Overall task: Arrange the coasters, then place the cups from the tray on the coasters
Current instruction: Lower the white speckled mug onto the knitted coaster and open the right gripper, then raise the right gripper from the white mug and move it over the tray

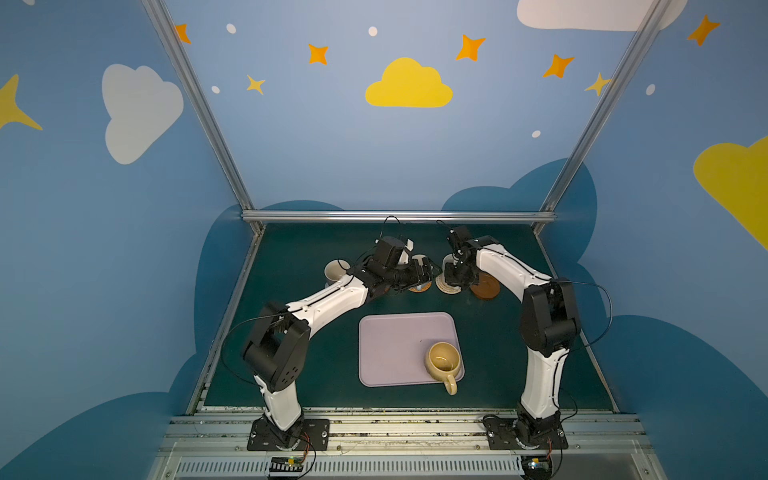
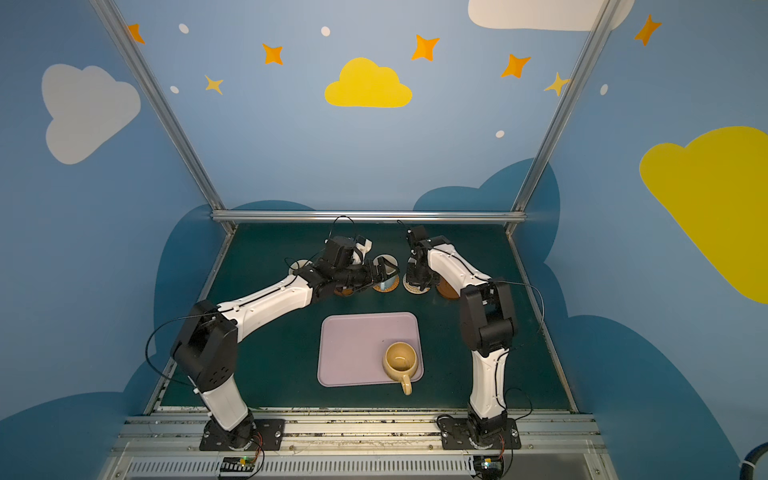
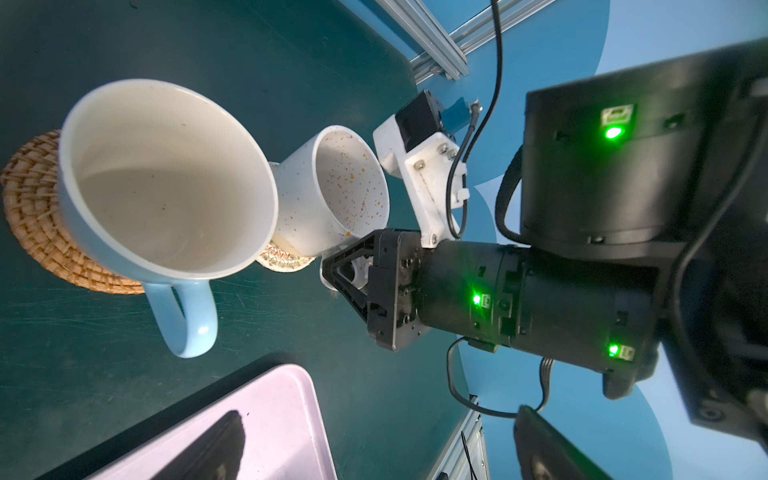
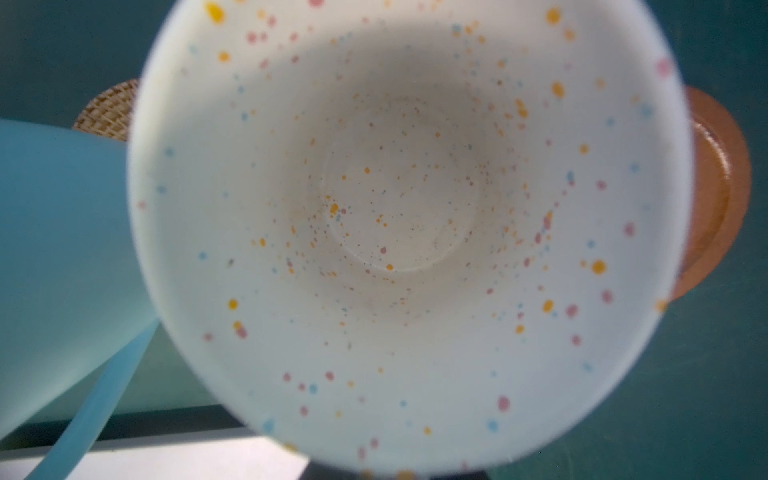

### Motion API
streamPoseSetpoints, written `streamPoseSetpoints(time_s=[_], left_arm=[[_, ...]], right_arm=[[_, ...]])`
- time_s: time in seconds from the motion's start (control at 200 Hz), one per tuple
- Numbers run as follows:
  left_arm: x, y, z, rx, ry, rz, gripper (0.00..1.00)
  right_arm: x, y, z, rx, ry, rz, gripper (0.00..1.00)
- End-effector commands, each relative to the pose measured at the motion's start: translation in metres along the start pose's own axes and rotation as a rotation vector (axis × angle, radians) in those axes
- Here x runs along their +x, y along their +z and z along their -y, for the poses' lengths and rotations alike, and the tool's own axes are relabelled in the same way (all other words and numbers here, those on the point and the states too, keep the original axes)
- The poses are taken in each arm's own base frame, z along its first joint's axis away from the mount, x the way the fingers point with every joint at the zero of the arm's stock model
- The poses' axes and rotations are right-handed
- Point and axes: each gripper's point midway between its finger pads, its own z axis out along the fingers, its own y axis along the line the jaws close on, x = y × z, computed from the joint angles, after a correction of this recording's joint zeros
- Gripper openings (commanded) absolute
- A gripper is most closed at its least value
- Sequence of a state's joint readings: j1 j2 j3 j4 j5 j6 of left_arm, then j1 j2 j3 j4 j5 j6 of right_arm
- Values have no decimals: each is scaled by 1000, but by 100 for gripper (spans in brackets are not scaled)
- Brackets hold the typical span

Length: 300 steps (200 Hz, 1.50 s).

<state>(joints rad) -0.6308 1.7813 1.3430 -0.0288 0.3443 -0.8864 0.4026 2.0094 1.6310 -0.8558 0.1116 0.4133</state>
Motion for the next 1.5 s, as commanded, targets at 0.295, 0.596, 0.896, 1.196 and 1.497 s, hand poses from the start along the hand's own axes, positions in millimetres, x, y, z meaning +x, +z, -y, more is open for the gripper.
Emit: streamPoseSetpoints(time_s=[0.295, 0.596, 0.896, 1.196, 1.497], left_arm=[[-1, -1, -1, 15, -6, -8, 100], [2, -3, -4, 10, -11, -7, 100], [4, -10, -5, -5, 10, -7, 100], [8, -45, 8, -43, 142, -2, 100], [34, -72, 8, -36, 195, -71, 100]], right_arm=[[15, -2, -1, -12, 10, -6, 0], [11, -13, 1, 7, -2, -12, 43], [13, -50, 4, 8, -17, 85, 81], [39, -120, 13, -23, -51, 208, 84], [77, -133, 19, -153, -119, 323, 90]])
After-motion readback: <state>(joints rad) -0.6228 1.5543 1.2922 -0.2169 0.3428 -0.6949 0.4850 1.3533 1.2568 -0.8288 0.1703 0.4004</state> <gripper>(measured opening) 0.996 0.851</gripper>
